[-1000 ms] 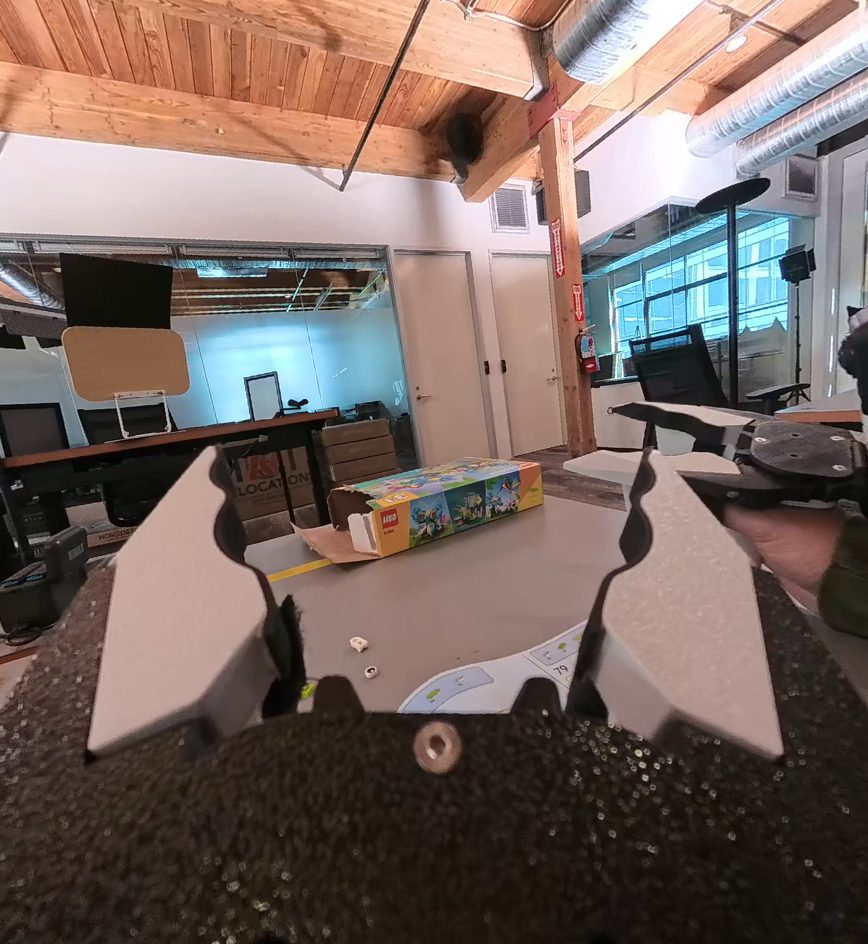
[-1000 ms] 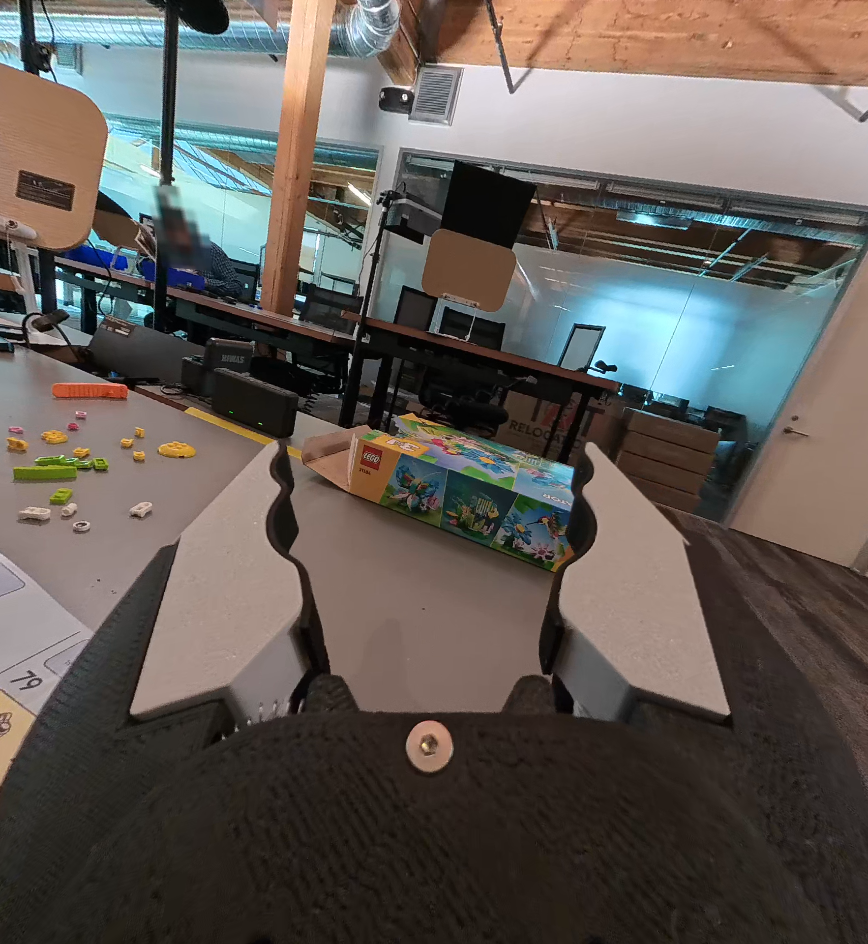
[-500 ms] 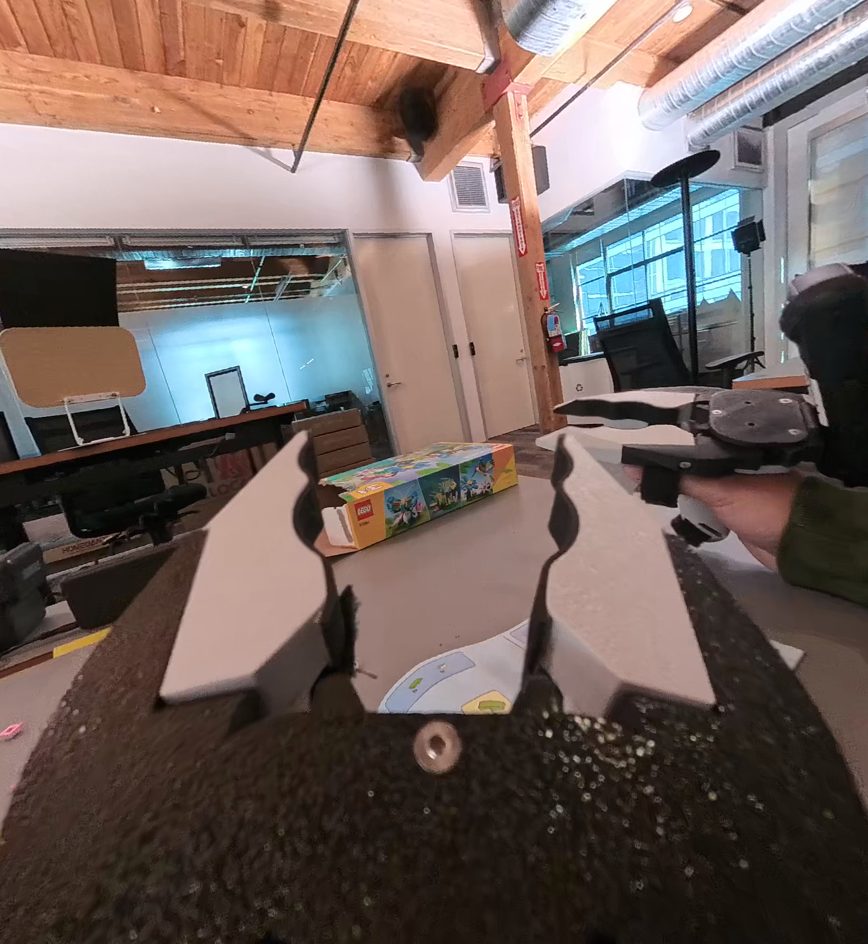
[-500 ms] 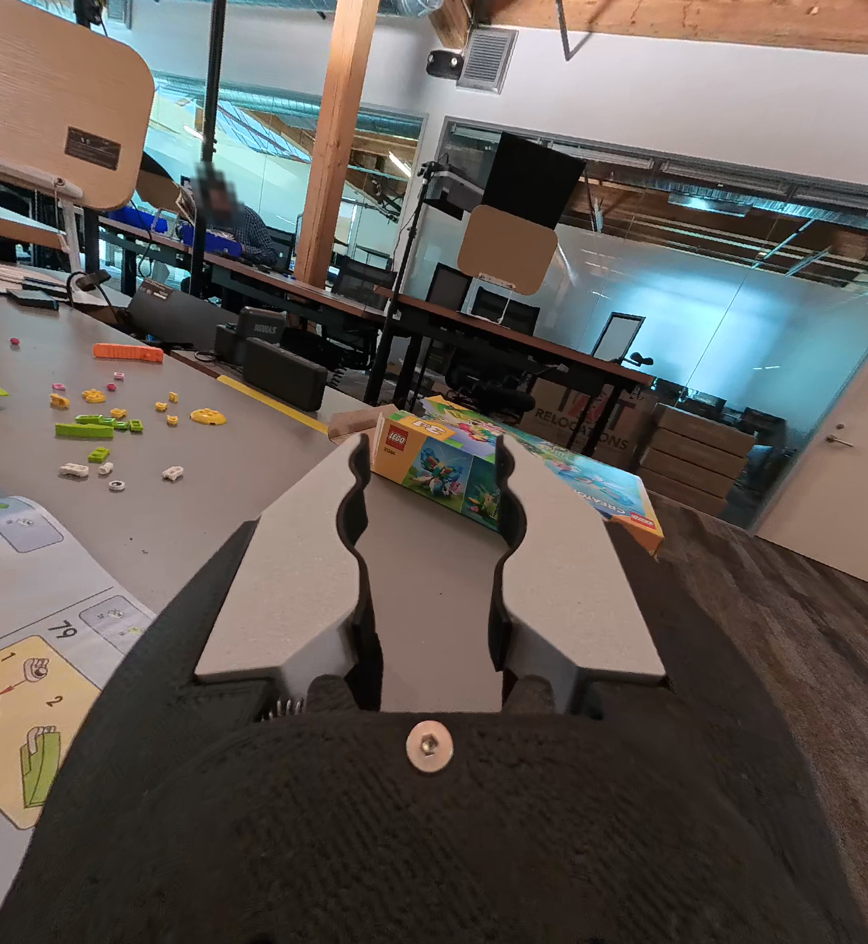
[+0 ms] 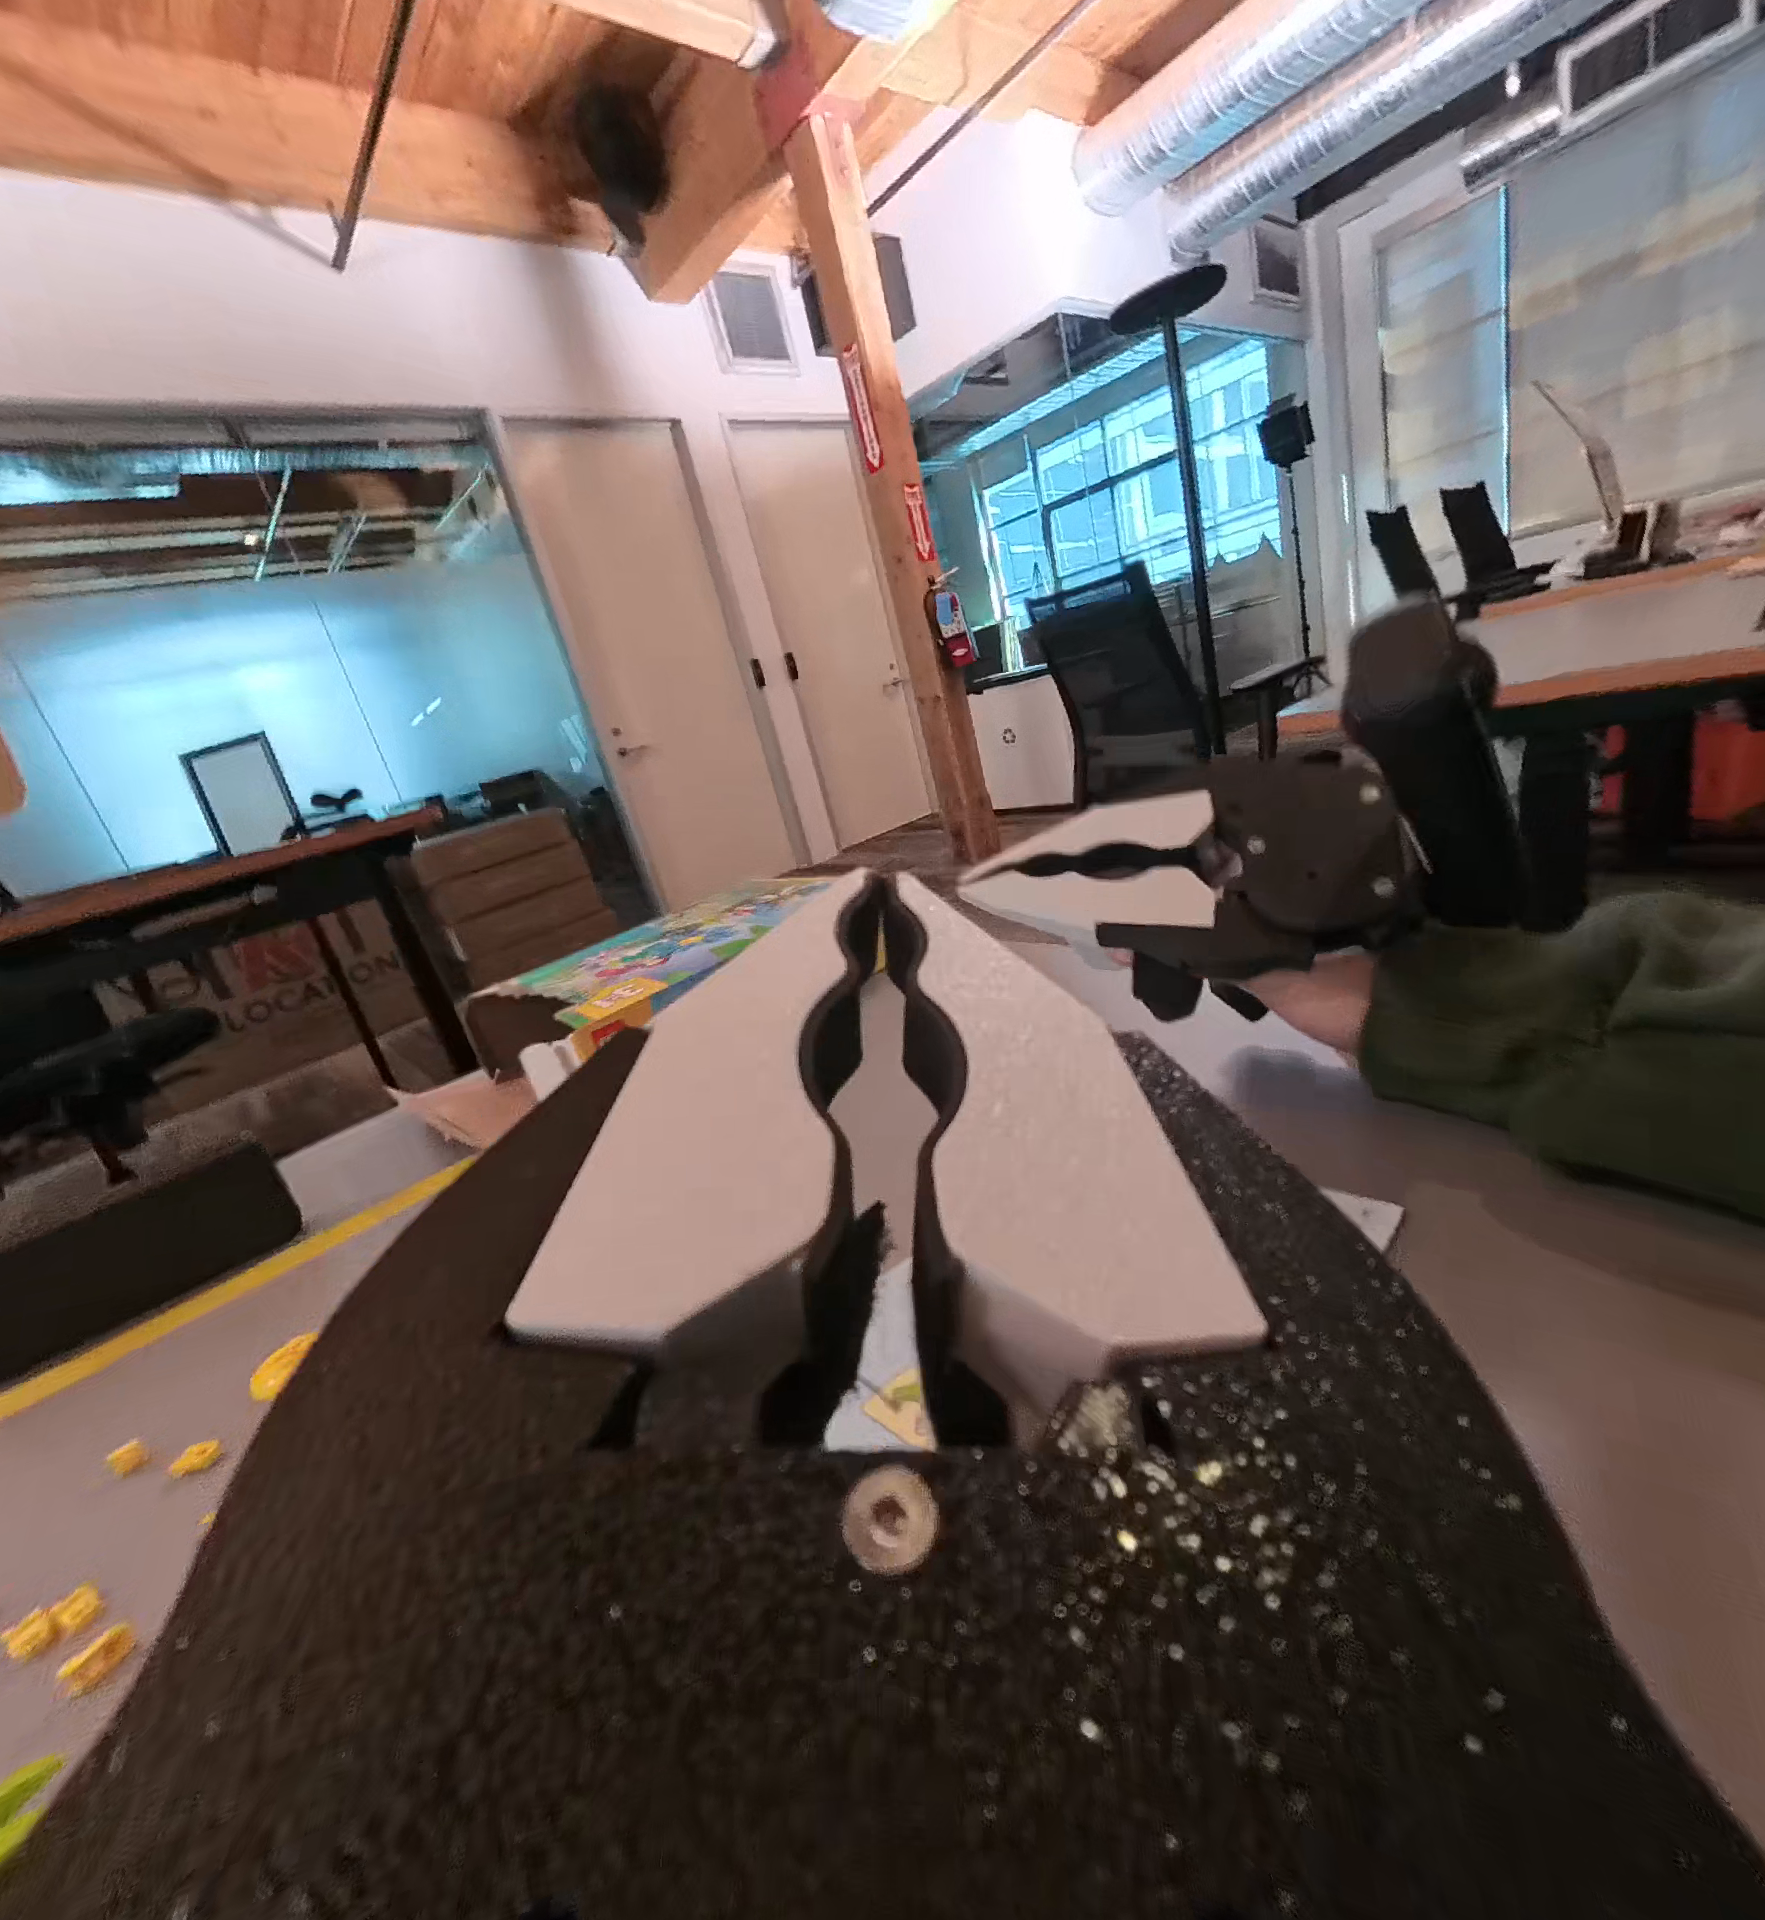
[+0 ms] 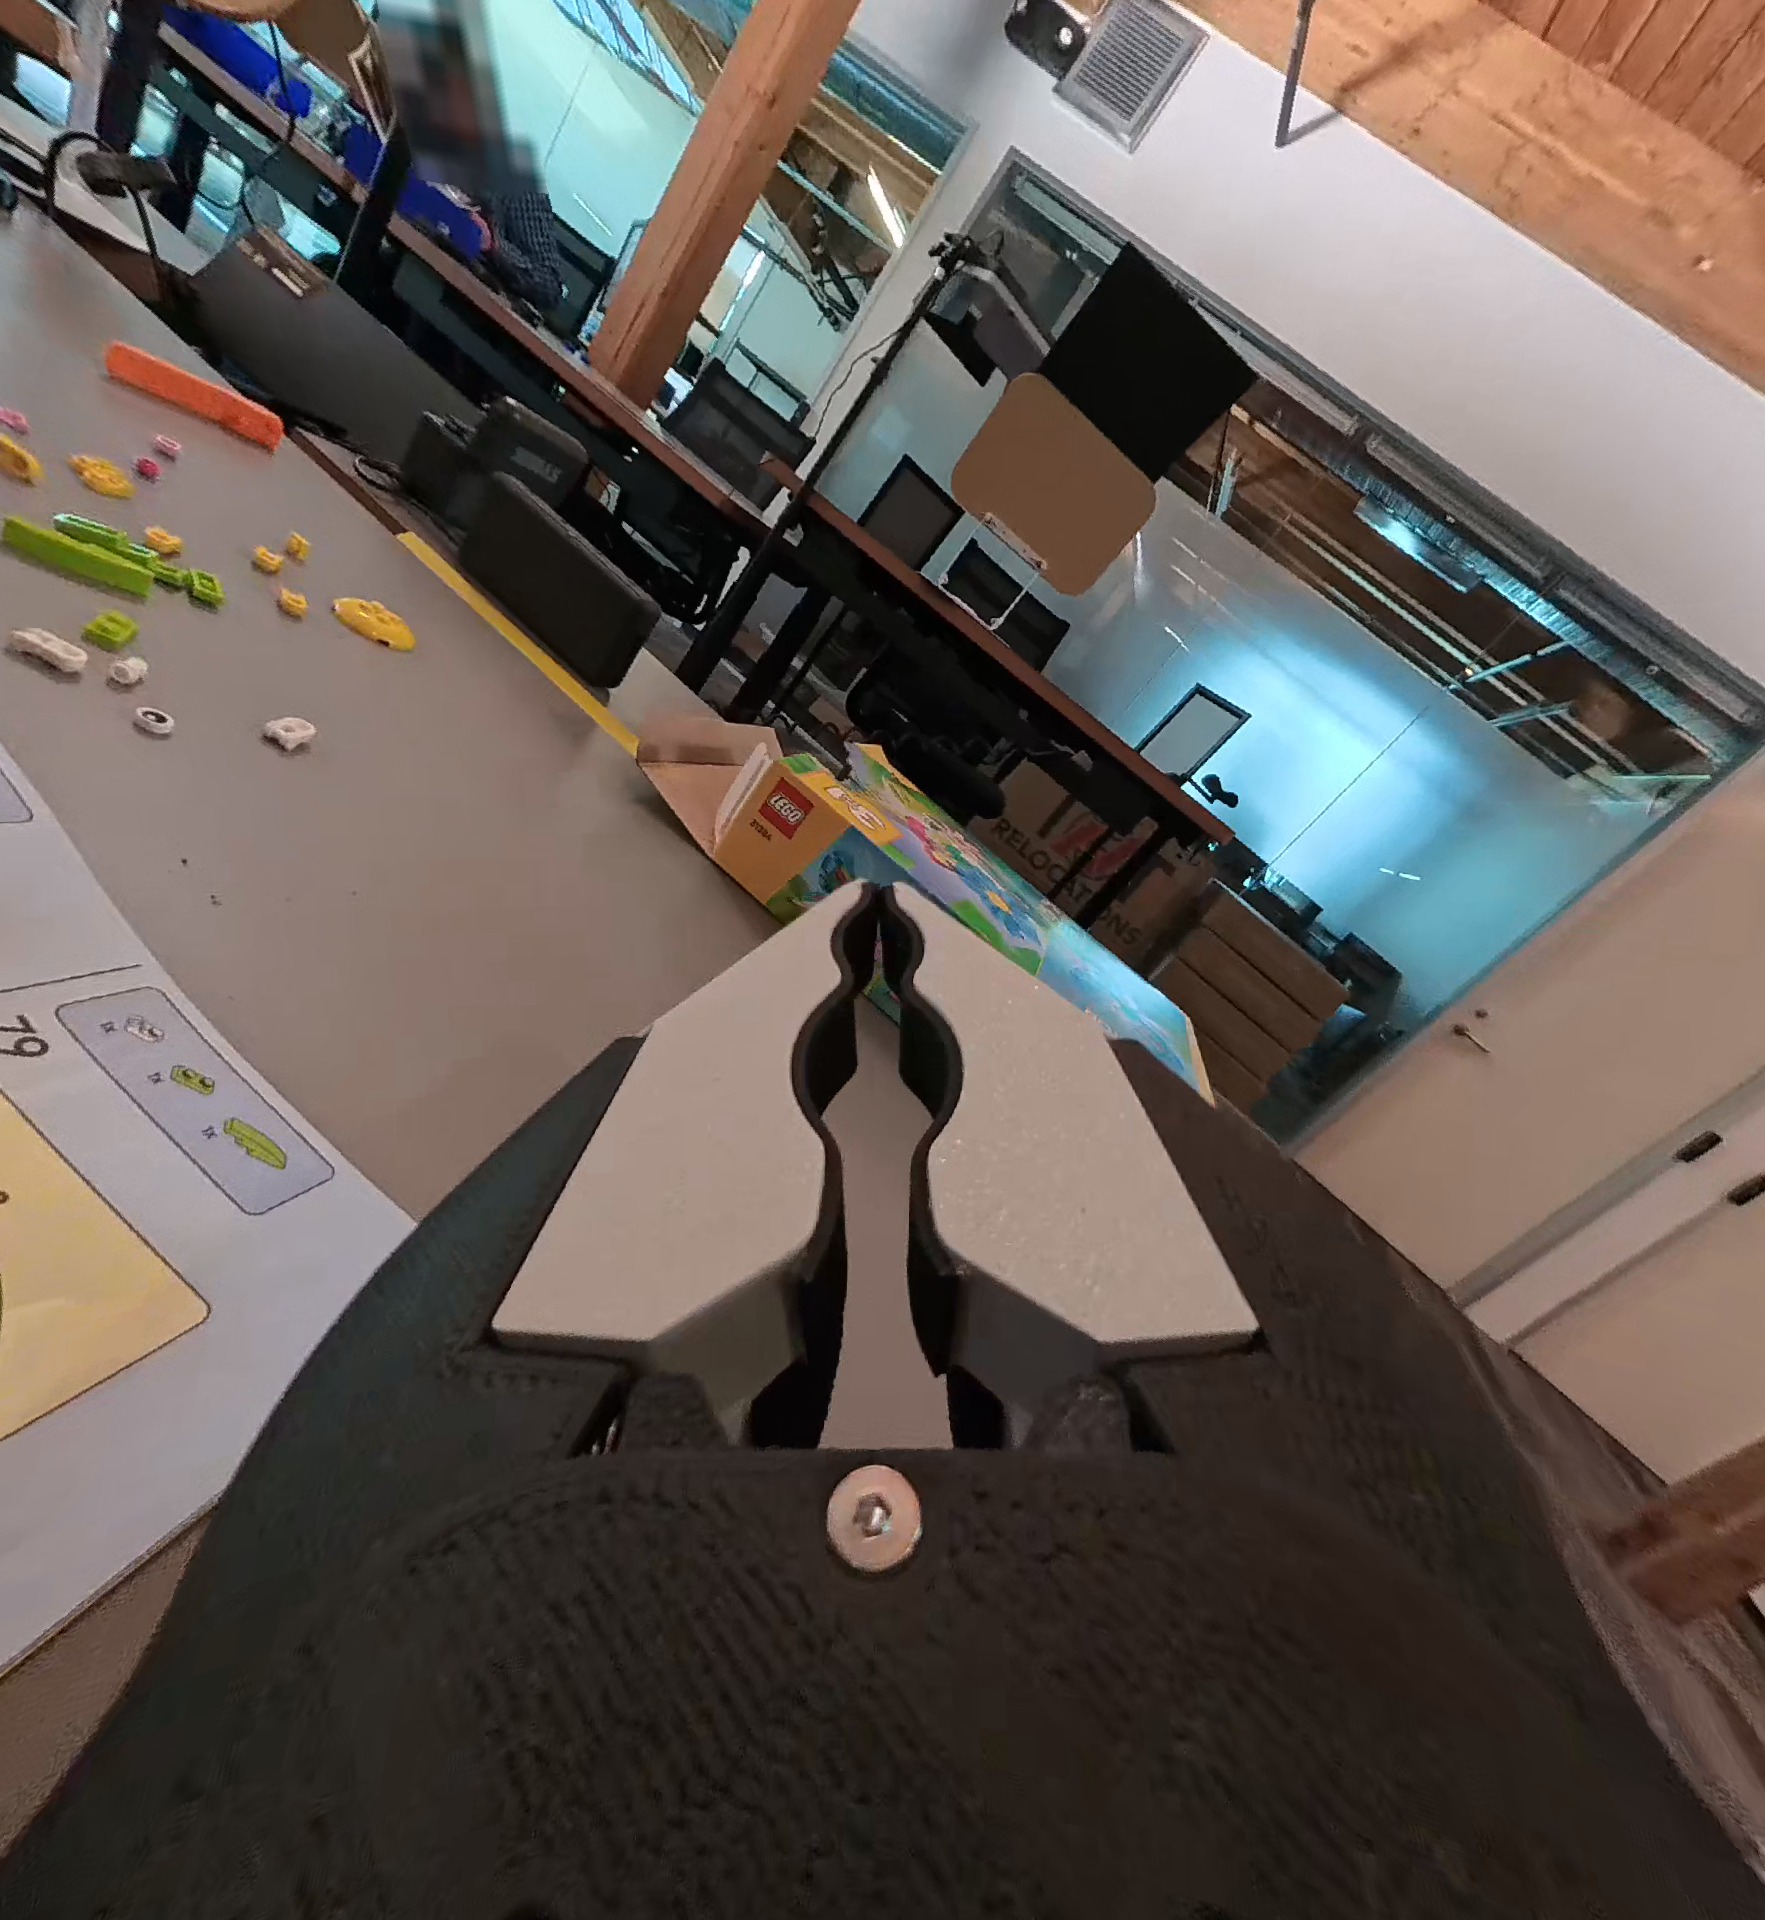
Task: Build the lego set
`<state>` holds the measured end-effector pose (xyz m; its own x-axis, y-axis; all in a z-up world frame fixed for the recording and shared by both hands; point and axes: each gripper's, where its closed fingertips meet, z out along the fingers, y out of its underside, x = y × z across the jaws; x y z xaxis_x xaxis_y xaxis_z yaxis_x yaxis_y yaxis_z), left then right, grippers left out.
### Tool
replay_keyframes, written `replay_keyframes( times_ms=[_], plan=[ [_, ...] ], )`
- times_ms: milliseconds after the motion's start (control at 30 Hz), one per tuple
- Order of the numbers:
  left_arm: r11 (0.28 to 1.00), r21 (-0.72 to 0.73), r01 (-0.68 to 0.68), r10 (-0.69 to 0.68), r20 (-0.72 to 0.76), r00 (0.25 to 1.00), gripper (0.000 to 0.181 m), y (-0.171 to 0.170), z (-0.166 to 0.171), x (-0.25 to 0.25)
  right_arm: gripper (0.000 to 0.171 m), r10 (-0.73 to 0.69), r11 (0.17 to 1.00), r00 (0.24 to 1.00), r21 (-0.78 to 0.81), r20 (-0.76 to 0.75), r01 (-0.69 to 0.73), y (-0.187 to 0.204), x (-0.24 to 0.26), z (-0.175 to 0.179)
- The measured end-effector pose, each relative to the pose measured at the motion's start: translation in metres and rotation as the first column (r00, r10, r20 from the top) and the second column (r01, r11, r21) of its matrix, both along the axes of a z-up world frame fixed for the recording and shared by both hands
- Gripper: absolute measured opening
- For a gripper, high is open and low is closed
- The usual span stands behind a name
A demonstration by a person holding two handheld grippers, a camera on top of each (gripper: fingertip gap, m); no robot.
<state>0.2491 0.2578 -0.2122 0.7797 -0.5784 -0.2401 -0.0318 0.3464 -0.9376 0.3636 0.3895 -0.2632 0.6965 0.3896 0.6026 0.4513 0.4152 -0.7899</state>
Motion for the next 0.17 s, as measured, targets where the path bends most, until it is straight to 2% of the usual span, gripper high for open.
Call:
replay_keyframes(
  times_ms=[67,167],
  plan=[
    [0.997,-0.074,-0.012,0.016,0.044,0.999,0.000,0.005,0.019,-0.020,0.000,-0.010,1.000,1.000,-0.017,-0.024,0.009,0.003,0.004,0.000],
    [0.955,-0.293,-0.046,0.053,0.014,0.999,0.019,0.033,0.035,-0.048,0.000,-0.018,1.000,0.998,-0.027,-0.053,0.016,0.005,0.007,0.001]
  ],
)
